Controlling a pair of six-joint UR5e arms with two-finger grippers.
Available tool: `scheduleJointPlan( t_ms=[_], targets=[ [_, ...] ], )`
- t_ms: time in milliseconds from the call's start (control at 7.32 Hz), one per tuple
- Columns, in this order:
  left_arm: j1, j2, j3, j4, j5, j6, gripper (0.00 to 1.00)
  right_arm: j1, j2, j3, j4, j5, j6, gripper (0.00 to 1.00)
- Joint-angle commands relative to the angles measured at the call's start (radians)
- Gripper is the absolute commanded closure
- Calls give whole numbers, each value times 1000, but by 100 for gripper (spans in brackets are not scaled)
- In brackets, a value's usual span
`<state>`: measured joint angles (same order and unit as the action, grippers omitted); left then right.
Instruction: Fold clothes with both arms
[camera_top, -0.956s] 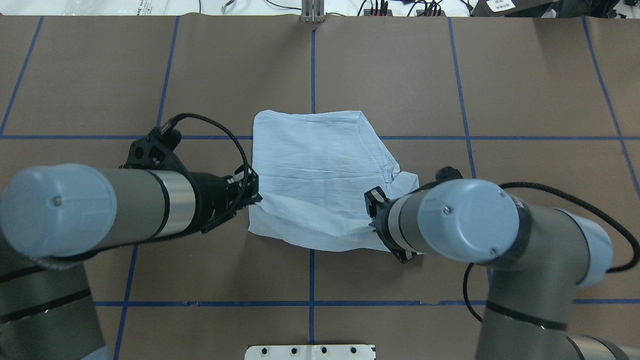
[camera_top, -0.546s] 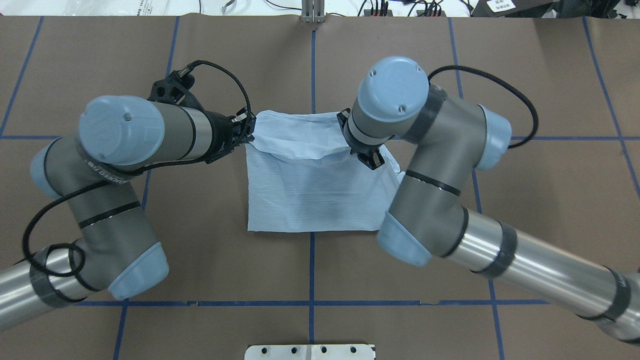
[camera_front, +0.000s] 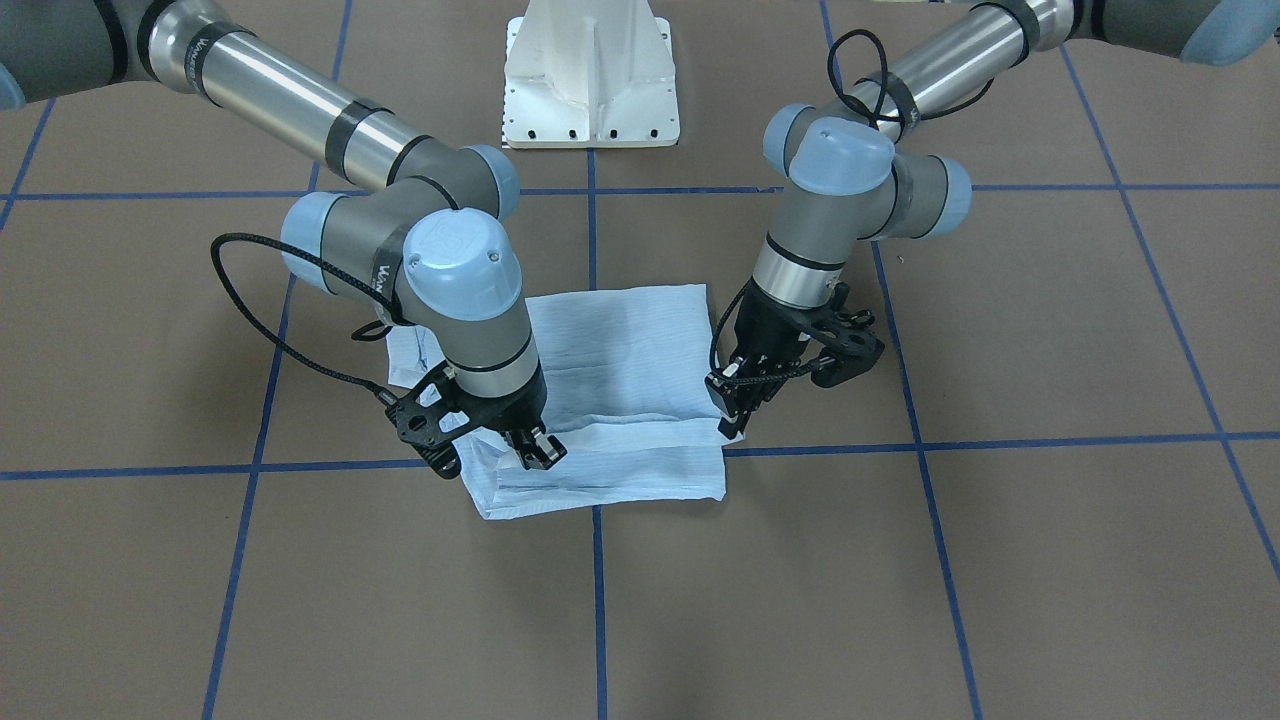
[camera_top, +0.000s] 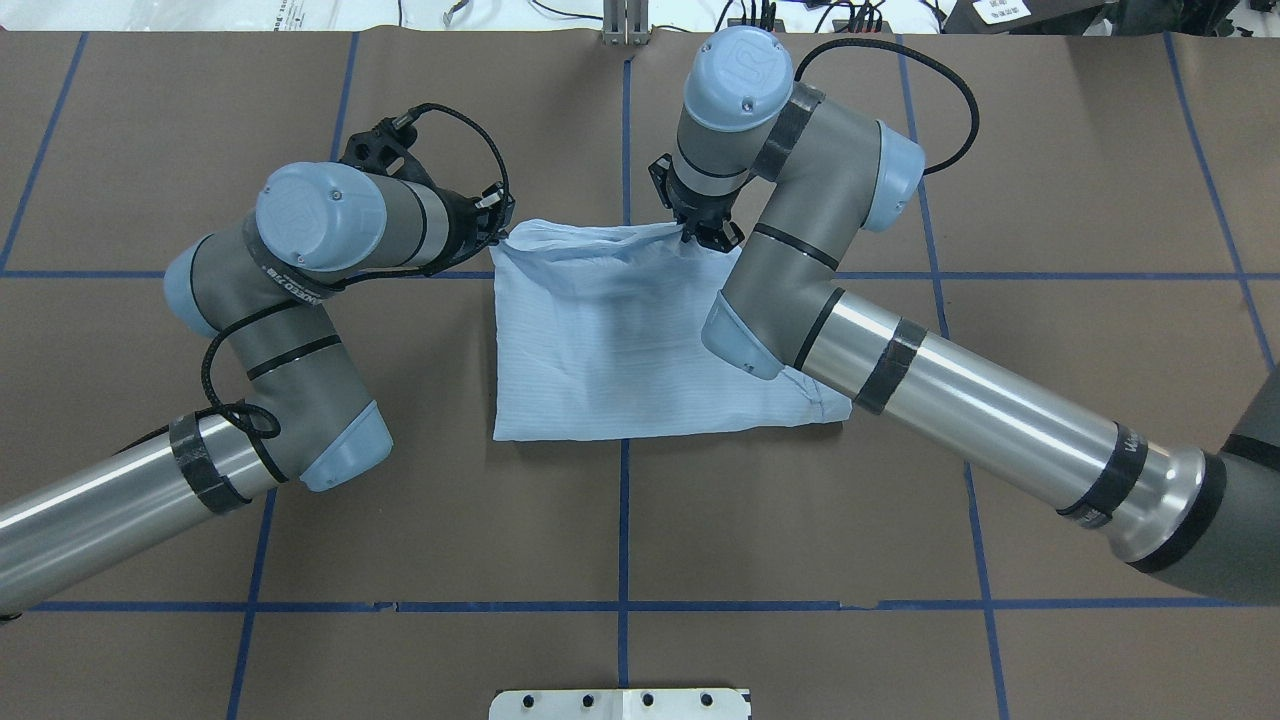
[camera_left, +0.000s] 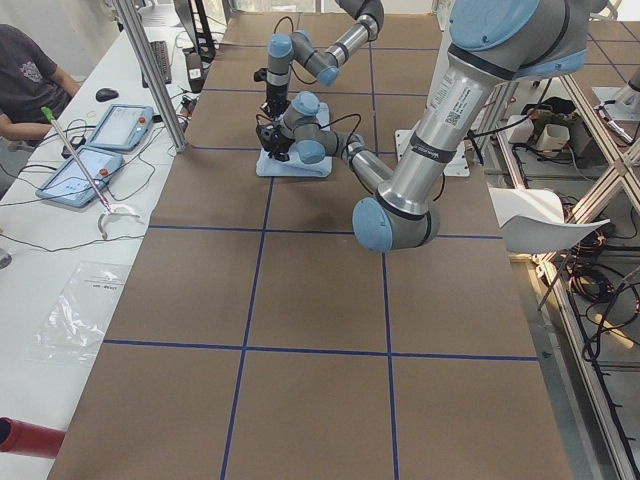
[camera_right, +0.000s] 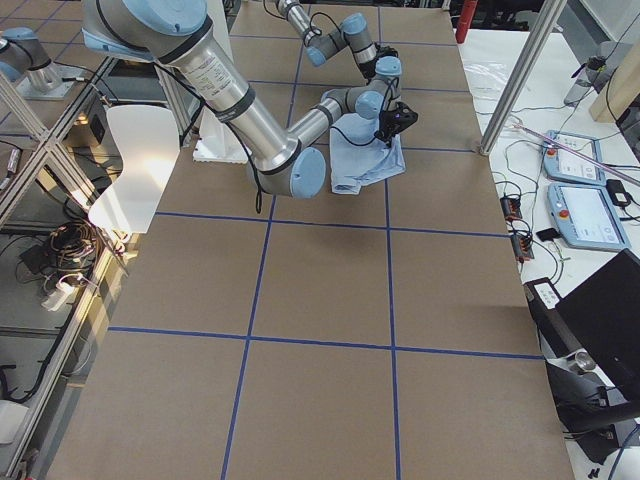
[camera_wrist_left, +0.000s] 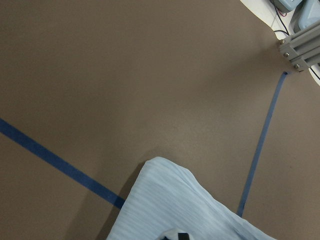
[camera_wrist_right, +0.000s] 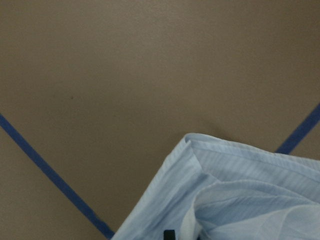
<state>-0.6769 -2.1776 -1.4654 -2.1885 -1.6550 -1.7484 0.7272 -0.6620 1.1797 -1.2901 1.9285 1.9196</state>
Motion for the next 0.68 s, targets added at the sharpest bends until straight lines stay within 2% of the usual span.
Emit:
scheduleJointPlan(
  t_ms=[0, 137, 273, 546],
  targets=[
    [-56, -8, 33, -20, -5, 59, 43, 87, 16, -55, 43, 88, -84, 0],
    [-62, -7, 31, -23, -11, 69, 44, 118, -10, -51, 41, 102, -137, 0],
    [-73, 2, 23, -25, -55, 148, 43, 141, -54, -29, 43, 122, -193, 0],
    [-119, 123, -99, -25, -130, 374, 42, 214, -202, 70, 37, 148, -438, 0]
  ],
)
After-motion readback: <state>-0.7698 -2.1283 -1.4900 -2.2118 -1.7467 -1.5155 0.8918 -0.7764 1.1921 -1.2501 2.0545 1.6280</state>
